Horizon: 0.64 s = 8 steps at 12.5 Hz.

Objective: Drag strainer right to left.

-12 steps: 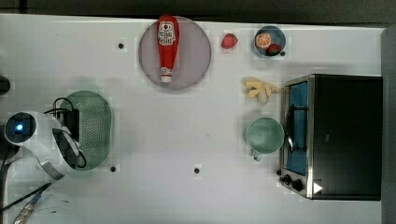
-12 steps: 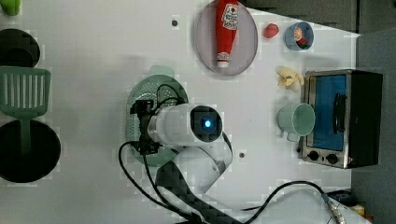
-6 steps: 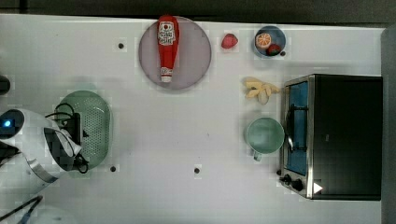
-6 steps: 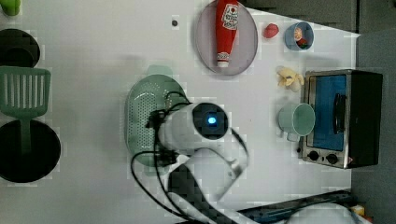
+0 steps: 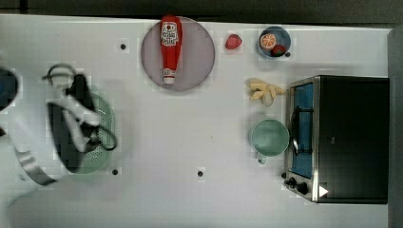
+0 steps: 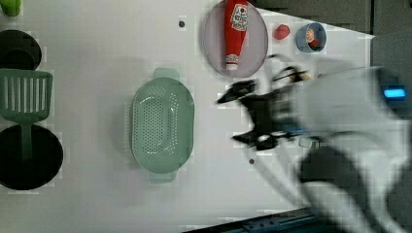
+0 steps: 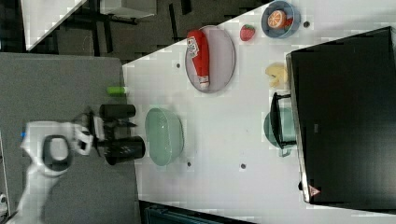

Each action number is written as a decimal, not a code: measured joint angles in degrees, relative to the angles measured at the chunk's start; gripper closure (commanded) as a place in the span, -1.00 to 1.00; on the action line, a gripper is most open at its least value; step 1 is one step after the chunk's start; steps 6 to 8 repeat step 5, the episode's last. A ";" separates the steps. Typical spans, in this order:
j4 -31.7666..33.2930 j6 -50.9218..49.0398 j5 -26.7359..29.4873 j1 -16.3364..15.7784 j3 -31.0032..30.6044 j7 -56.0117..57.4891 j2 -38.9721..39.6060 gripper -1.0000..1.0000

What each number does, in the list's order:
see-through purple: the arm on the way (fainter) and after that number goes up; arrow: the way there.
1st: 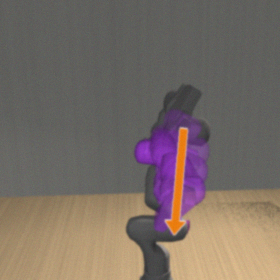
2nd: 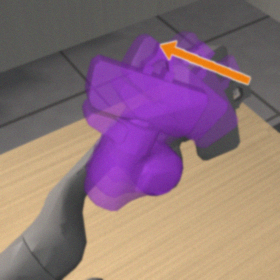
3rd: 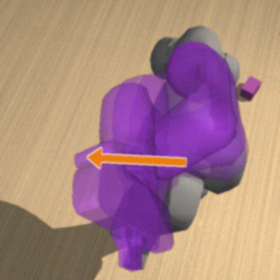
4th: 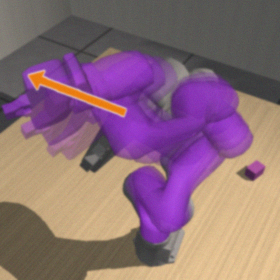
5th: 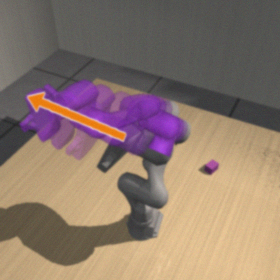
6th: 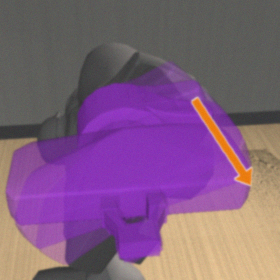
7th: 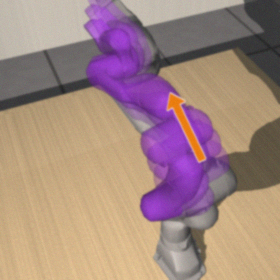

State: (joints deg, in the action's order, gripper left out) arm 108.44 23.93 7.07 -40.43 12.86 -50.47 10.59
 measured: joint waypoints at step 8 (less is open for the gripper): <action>-3.08 -7.90 -7.02 4.00 15.69 20.31 -15.98 -1.00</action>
